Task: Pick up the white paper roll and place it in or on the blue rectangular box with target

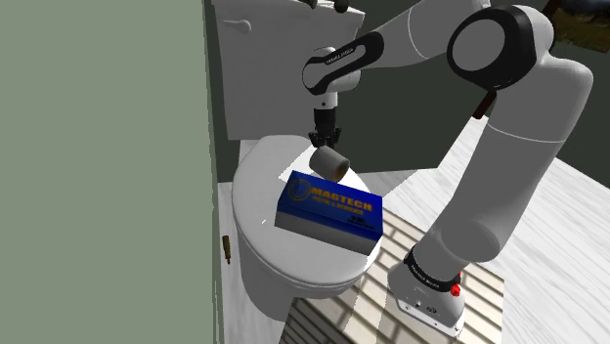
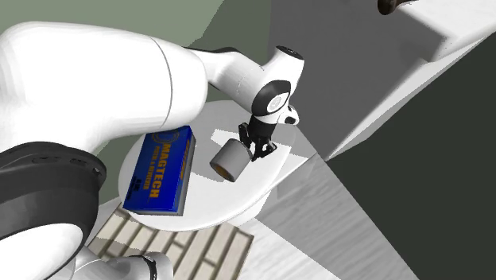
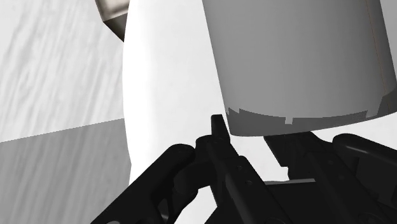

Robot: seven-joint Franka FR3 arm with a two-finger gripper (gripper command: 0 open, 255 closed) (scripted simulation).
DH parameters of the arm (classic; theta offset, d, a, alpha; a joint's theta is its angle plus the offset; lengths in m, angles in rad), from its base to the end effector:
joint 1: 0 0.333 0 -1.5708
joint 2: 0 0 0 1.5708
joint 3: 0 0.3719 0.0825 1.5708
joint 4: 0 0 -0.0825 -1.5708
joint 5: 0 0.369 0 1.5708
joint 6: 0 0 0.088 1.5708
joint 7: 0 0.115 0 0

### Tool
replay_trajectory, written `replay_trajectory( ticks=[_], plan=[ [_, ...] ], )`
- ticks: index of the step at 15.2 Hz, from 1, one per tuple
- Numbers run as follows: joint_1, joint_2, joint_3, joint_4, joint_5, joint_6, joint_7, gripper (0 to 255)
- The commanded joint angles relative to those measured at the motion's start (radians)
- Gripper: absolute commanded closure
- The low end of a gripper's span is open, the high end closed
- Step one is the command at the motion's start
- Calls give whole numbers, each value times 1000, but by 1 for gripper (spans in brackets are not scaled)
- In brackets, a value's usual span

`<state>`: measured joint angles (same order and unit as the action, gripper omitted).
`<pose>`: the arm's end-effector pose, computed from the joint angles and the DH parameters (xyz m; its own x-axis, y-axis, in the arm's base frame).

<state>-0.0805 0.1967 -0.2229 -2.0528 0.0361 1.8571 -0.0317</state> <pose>0.5077 -0.1514 0.3766 0.8863 -0.2680 -0.3777 -0.2883 -0.9575 0.0030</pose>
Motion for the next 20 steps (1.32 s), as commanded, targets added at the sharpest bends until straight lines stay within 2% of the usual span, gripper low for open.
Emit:
replay_trajectory(
  ticks=[1,20],
  plan=[
    [0,-7,-1,5,-2,-12,1,255],
    [4,-110,-4,142,-25,-249,17,255]
  ],
)
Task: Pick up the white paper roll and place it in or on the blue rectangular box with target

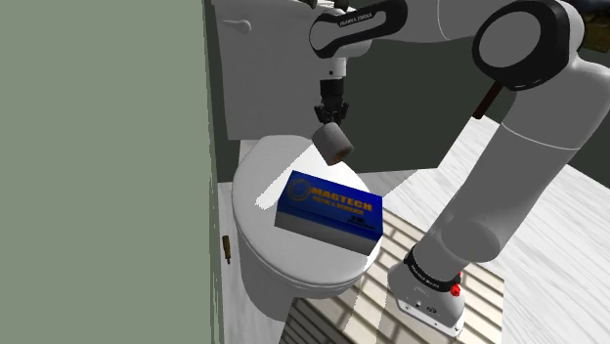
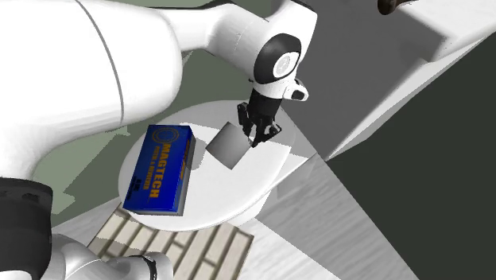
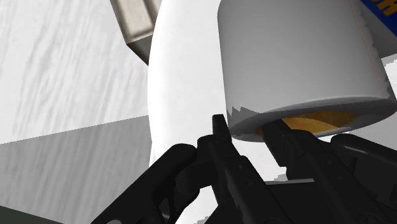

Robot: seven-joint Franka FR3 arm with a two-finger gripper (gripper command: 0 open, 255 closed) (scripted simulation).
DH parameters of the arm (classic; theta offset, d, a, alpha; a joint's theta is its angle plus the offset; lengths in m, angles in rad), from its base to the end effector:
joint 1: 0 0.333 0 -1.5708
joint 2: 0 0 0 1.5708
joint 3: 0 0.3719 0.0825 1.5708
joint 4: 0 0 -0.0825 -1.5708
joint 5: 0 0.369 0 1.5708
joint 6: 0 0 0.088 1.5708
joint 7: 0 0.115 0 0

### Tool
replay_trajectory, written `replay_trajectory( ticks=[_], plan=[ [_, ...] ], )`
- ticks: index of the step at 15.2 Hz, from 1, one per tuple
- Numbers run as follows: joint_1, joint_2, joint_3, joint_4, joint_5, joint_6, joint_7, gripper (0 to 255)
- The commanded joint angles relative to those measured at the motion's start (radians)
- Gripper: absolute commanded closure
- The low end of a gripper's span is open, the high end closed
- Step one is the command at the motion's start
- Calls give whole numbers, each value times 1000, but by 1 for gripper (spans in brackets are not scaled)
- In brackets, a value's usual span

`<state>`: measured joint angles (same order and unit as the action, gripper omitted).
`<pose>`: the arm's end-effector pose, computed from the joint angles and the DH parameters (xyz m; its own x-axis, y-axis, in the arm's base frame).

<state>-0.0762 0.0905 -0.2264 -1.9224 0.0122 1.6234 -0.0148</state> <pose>0.4997 -0.1511 0.4740 0.8861 -0.2689 -0.3776 -0.2890 -0.9573 0.0037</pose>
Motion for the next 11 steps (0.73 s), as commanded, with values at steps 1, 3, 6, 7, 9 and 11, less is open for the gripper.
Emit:
replay_trajectory(
  ticks=[1,3,6,7,9,11],
  plan=[
    [0,-7,0,21,-1,-28,1,255],
    [1,-13,0,40,-3,-53,2,255],
    [1,-21,0,71,-4,-92,3,255],
    [1,-23,0,82,-5,-105,3,255],
    [1,-27,0,105,-5,-131,4,255],
    [1,-30,0,128,-6,-157,4,255]
  ],
)
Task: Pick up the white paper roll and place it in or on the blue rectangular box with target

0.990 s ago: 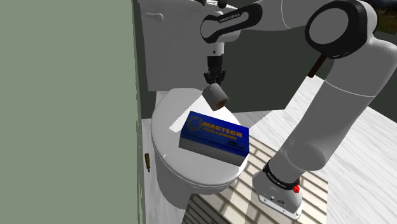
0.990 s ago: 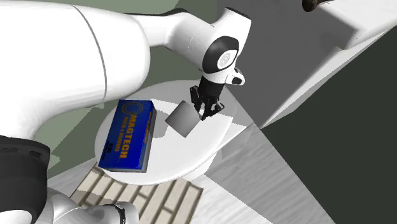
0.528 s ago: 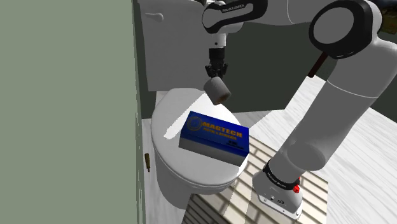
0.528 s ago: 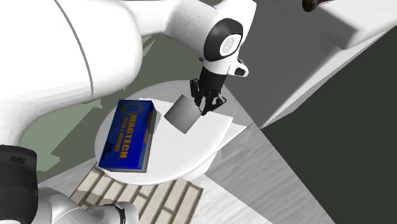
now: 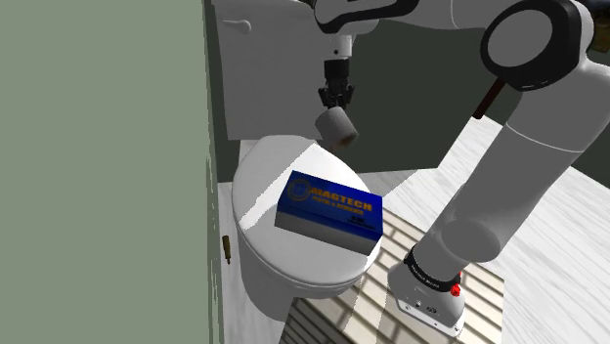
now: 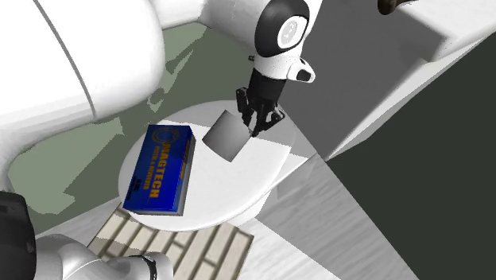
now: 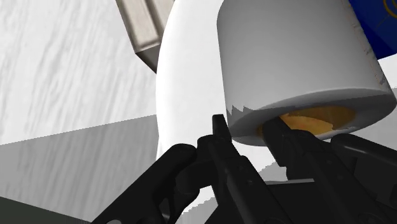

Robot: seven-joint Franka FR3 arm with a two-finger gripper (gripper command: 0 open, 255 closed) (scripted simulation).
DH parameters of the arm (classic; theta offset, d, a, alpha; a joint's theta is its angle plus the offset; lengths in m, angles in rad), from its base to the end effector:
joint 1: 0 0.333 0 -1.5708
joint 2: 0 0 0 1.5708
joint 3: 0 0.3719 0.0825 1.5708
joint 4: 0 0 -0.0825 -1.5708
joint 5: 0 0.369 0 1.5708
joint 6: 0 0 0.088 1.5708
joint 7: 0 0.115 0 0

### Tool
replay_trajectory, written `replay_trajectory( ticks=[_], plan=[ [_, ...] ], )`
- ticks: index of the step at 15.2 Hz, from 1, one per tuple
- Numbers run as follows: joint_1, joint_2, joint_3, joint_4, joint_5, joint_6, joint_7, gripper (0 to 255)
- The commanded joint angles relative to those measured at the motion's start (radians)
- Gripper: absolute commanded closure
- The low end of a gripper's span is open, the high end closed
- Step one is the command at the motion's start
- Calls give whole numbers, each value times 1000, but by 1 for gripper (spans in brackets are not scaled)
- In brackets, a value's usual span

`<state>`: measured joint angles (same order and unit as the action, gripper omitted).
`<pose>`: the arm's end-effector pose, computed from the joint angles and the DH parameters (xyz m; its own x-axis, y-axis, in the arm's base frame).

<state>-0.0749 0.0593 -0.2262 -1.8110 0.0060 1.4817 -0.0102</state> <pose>0.4966 -0.1505 0.5303 0.8861 -0.2688 -0.3775 -0.2889 -0.9574 0.0037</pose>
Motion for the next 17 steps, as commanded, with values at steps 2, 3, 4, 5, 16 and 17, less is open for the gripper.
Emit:
replay_trajectory(
  ticks=[2,3,4,5,16,17],
  plan=[
    [0,0,0,33,0,-34,0,255],
    [10,-32,8,-5,0,-27,20,255],
    [20,-64,17,-41,1,-21,40,255],
    [30,-94,27,-76,3,-16,60,255],
    [126,-384,159,-376,76,8,286,255],
    [135,-406,173,-397,87,8,307,255]
  ],
)
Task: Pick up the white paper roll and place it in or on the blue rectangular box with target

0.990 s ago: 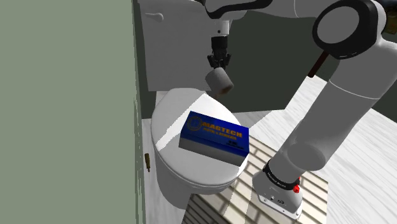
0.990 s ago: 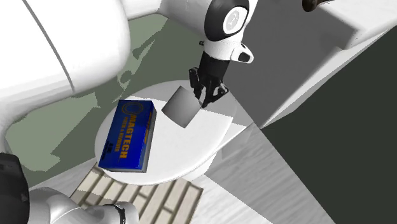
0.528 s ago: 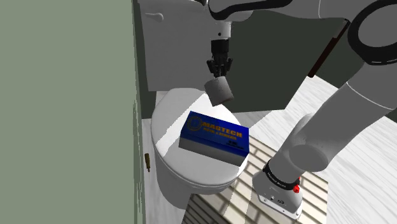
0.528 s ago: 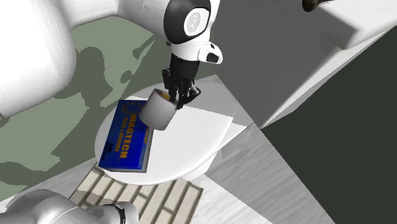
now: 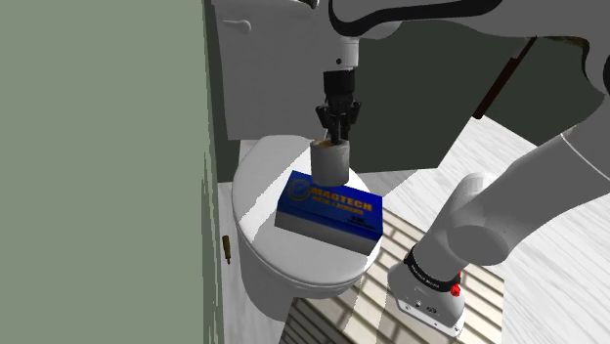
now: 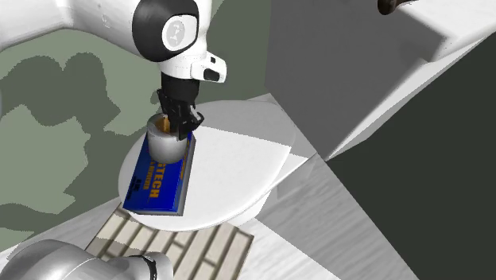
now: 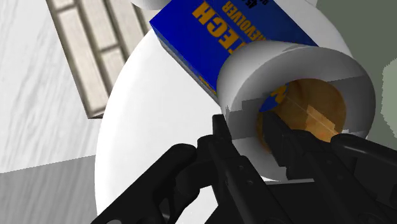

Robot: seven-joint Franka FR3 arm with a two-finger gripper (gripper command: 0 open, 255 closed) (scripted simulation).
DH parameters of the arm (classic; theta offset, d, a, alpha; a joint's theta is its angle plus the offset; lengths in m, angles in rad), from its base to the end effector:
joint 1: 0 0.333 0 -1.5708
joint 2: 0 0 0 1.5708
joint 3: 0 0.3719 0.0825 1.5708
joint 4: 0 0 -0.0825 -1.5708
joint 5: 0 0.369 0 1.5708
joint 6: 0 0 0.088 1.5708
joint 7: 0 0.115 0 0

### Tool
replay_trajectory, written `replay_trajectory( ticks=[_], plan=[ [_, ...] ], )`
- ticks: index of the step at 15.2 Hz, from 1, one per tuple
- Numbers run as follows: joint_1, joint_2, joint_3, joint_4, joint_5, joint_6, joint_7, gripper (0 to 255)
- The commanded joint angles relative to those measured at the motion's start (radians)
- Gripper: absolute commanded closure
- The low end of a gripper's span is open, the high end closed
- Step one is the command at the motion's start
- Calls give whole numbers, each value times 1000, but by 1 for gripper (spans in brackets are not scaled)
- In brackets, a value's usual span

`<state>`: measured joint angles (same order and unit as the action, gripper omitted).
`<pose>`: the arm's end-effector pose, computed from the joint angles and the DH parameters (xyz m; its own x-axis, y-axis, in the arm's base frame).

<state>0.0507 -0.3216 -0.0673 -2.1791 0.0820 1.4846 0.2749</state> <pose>0.3783 0.0005 0.5478 0.8864 -0.2675 -0.3778 -0.2877 -0.9577 0.0029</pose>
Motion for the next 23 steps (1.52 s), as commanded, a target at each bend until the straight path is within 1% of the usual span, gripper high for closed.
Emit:
replay_trajectory(
  ticks=[1,15,23],
  plan=[
    [20,-52,32,-52,26,5,48,255],
    [21,-11,34,-206,29,199,27,255],
    [19,-9,35,-210,29,205,26,255]
  ],
)
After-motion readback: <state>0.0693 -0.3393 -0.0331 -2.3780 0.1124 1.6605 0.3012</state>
